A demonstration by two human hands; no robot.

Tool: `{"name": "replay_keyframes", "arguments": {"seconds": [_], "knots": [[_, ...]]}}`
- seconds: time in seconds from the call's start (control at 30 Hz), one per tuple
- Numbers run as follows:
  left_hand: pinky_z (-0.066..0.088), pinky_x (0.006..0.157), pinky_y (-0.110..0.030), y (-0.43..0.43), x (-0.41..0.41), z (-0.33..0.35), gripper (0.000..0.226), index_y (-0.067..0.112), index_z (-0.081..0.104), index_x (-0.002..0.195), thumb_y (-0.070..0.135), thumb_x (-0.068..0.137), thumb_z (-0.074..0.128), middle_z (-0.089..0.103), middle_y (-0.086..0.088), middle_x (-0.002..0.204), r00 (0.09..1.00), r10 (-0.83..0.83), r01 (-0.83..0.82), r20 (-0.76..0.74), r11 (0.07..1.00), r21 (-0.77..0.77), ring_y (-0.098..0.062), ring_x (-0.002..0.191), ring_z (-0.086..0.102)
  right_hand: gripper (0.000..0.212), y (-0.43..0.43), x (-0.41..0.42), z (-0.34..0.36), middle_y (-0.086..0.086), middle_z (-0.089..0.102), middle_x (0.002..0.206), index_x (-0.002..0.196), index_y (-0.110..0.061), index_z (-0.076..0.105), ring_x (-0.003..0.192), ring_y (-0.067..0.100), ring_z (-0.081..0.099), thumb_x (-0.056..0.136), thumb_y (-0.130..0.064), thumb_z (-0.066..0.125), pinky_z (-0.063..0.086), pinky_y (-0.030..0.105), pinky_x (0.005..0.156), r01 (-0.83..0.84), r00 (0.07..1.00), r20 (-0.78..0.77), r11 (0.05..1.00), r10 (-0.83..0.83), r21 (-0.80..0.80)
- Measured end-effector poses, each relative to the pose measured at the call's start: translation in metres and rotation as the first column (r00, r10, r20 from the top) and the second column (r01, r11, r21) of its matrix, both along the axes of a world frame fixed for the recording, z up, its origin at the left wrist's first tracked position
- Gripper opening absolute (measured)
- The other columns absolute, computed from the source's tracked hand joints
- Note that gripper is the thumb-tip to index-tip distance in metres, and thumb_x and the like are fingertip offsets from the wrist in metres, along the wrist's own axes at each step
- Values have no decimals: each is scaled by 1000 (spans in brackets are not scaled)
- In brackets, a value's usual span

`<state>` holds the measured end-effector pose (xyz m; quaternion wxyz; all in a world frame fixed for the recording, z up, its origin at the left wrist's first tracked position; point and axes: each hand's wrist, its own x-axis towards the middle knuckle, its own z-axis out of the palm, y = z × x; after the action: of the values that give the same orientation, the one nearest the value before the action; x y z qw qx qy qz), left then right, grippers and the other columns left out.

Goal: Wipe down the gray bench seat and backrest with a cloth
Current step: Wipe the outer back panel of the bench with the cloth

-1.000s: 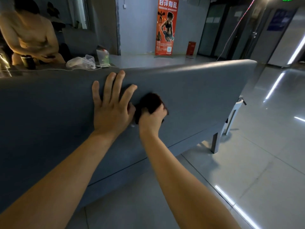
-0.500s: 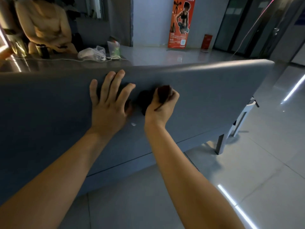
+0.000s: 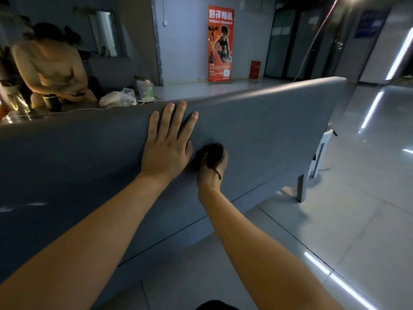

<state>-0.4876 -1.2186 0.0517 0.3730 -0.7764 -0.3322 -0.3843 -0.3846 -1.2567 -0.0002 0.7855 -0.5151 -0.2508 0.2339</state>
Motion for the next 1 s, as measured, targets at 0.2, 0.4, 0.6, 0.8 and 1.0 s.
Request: {"name": "replay_keyframes", "arguments": {"seconds": [0.2,0.4,0.6,0.8,1.0], "knots": [[-9,123,-50,11,-2,-6,71,17,13,163,32,100,43,15,-13,169,998,46,-43,-53,996,72,-35,154,17,27,-4,-5,19,-7,64,110,120,-37,53,98,16,63,97,-24,59,55,39,89,77,982,-162,987,-99,-138],[-4,123,-51,16,-5,-9,70,12,14,162,39,102,39,15,-17,168,989,83,-66,-122,987,144,-37,154,18,28,-1,-8,75,-10,67,101,105,-35,57,99,10,65,93,-12,65,55,35,94,287,938,129,931,-321,227],[-8,122,-53,13,-8,-7,64,13,13,162,31,103,27,12,-19,168,990,43,-25,-132,991,134,-39,154,16,26,14,-28,-4,-2,68,96,88,-38,63,94,21,65,98,-15,57,56,50,89,188,981,-46,982,-187,17],[-9,122,-54,14,-12,-6,68,13,9,163,32,101,31,5,-24,167,985,3,17,-172,993,114,-43,154,10,22,2,-26,-48,6,65,110,114,-20,61,95,22,59,100,-6,53,49,27,69,77,952,-264,954,-157,-288],[-11,122,-56,14,-17,-6,70,12,3,162,35,102,30,-7,-28,166,975,18,6,-222,994,105,-46,154,0,12,-6,-28,30,0,69,105,111,-29,59,96,17,67,100,-23,59,56,29,78,230,972,-40,972,-232,-52]]}}
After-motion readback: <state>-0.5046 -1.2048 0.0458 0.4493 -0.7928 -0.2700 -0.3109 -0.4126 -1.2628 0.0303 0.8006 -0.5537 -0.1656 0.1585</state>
